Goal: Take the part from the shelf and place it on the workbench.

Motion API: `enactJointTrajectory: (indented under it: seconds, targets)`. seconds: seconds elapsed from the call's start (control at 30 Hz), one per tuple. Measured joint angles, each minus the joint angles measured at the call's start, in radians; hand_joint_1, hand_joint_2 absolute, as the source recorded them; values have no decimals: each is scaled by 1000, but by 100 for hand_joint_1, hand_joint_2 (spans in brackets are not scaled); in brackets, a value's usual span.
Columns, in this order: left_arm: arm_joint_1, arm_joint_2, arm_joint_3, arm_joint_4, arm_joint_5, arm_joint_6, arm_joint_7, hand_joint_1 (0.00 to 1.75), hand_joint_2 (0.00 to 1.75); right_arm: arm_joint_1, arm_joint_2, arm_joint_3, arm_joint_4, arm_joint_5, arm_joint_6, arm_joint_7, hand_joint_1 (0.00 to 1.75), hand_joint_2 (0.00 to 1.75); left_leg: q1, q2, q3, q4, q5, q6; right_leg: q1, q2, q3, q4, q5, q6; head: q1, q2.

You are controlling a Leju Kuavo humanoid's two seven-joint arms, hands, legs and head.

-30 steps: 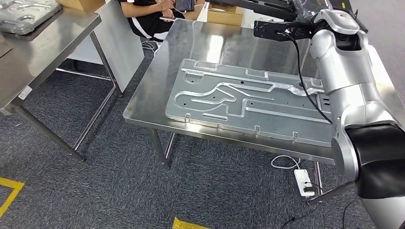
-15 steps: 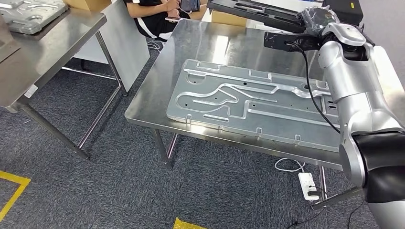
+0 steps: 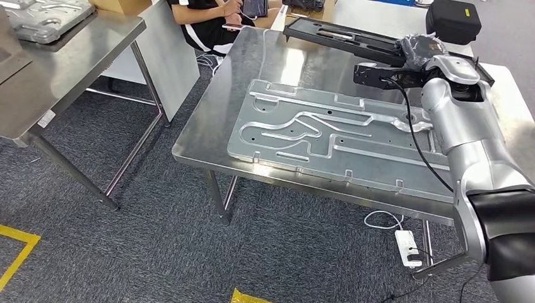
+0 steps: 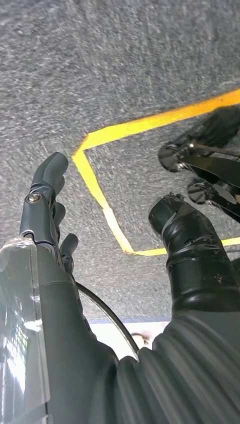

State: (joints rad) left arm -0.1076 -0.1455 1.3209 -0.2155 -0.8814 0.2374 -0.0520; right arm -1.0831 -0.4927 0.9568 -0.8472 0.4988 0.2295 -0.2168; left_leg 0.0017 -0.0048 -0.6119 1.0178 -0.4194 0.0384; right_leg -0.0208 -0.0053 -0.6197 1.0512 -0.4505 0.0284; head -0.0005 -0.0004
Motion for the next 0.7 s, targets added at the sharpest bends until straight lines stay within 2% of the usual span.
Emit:
enactJointTrajectory:
  seconds: [0.03, 0.1, 0.13, 0.17, 0.2, 0.23, 0.27, 0.33, 0.4, 0.47, 0.5, 0.57, 0.63, 0.67, 0.7]
  targets:
    - [0, 0, 0, 0, 0, 1, -2, 0, 175, 8, -4, 0, 0, -2, -7, -2, 175, 175, 2, 0, 2, -5, 4, 5, -1, 1, -16, 37, -23, 4, 0, 0]
    - [0, 0, 0, 0, -2, 1, -7, 0, 175, 37, -11, 0, 0, -4, -32, -12, 175, 175, 2, -1, 3, -7, 5, 11, -2, 3, -71, 158, -85, 10, 0, 0]
    - [0, 0, 0, 0, -2, 2, -9, 0, 175, 57, -12, 0, 0, -4, -47, -18, 175, 175, 2, -3, 3, -6, 5, 11, -2, 3, -99, 216, -106, 12, 0, 0]
    - [0, 0, 0, 0, -3, 2, -10, 0, 175, 80, -13, 0, 2, -4, -59, -23, 175, 175, 2, -5, 3, -4, 4, 12, -3, 3, -115, 246, -110, 13, 0, 0]
    - [0, 0, 0, 0, -3, 3, -11, 0, 175, 103, -13, -1, 3, -2, -68, -28, 175, 175, 2, -7, 2, -2, 3, 11, -3, 3, -113, 238, -94, 13, 0, 0]
    - [0, 0, 0, 0, -4, 3, -11, 0, 175, 122, -13, -4, 4, 0, -75, -31, 175, 175, 2, -9, 2, 0, 1, 9, -3, 3, -91, 193, -64, 11, 0, 0]
    - [-1, -1, 0, 0, -5, 4, -11, 0, 175, 138, -13, -7, 6, 2, -81, -34, 175, 175, 2, -11, 2, 3, -1, 7, -3, 3, -57, 121, -30, 8, 0, 0]
    - [-1, -1, 0, 0, -9, 4, -11, 0, 175, 163, -12, -20, 6, 6, -96, -36, 175, 175, -2, -14, 0, 7, -4, 0, 3, 3, -3, 9, 10, 0, 0, 0]
    - [-2, -1, 0, 0, -12, 6, -14, 0, 175, 188, -10, -33, 7, 13, -110, -40, 175, 175, -5, -15, -1, 7, -4, -8, 9, 4, 8, -18, 13, -8, 0, 0]
    - [-2, -1, 0, 0, -13, 7, -19, 0, 175, 216, -6, -44, 8, 21, -120, -47, 175, 175, -5, -15, -1, 7, -7, -18, 5, 3, 10, -23, 18, -17, 0, 0]
    - [-2, 0, 0, 0, -13, 9, -21, 0, 175, 229, -2, -50, 8, 25, -125, -49, 175, 175, -5, -14, -6, 19, -17, -23, 2, 2, 12, -26, 20, -23, 0, 0]
    - [-2, 0, 1, 0, -14, 11, -25, 0, 175, 255, 7, -65, 9, 35, -135, -52, 175, 175, -4, -9, -44, 105, -70, -32, -1, 0, 13, -30, 23, -34, 0, 0]
    - [-3, 0, 0, 0, -15, 14, -26, 0, 175, 278, 14, -79, 9, 47, -140, -52, 175, 175, -1, -4, -108, 242, -133, -37, 1, -1, 12, -28, 22, -39, 0, 0]
    - [-2, 0, 0, 0, -16, 15, -26, 0, 175, 287, 17, -85, 9, 51, -140, -52, 175, 175, -1, -3, -129, 286, -144, -38, 2, -1, 11, -27, 22, -40, 0, 0]
    - [-2, 0, 0, 0, -16, 16, -26, 0, 175, 296, 19, -90, 9, 54, -140, -52, 175, 175, -1, -2, -134, 295, -137, -37, 3, -1, 11, -26, 21, -40, 0, 0]
